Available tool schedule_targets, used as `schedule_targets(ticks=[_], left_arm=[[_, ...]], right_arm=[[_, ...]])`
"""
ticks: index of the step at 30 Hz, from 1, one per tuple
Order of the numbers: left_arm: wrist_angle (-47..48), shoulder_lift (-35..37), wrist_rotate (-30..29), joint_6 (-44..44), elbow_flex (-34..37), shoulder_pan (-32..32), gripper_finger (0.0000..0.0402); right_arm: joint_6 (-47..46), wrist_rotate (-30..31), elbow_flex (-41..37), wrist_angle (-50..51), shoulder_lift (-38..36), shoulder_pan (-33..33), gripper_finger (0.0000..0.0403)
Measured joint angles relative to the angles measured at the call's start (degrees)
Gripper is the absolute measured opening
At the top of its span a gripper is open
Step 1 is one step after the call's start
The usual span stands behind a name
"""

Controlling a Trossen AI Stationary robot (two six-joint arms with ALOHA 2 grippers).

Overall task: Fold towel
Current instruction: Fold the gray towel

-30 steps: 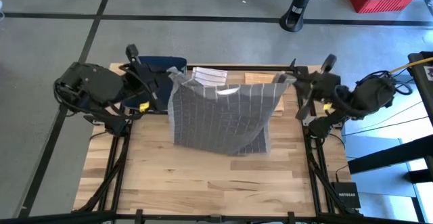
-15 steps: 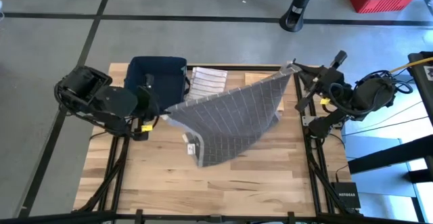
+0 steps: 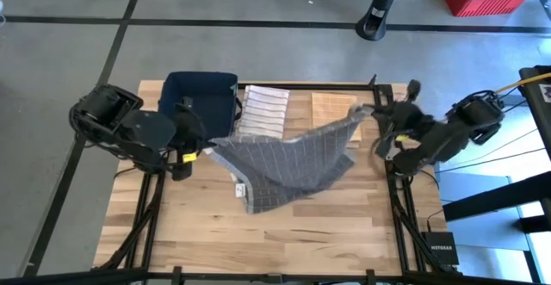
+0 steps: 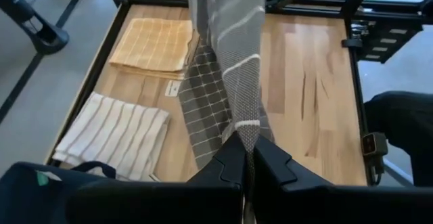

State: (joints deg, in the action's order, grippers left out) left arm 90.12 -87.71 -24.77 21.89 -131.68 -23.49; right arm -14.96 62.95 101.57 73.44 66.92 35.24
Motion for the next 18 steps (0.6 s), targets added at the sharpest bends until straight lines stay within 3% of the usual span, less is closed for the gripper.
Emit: schedule_targets(ticks=[6, 12, 18], left_arm=[[-0.06, -4.30, 0.51, 2.32, 0.00, -0.20, 0.0001], [-0.34, -11.17, 0.40, -0.13, 0.84, -0.81, 0.0000], [-0.22, -10.71, 0.24, 0.27, 16.10, -1.60, 0.0000]], right_arm=[[-18.40, -6.99, -7.73, 12.38, 1.67, 0.04, 0.0001], [-29.14, -13.04, -22.97, 11.53, 1.72, 0.04, 0.0000], [-32.74, -18.79, -36.49, 3.18, 1.70, 0.04, 0.0000]])
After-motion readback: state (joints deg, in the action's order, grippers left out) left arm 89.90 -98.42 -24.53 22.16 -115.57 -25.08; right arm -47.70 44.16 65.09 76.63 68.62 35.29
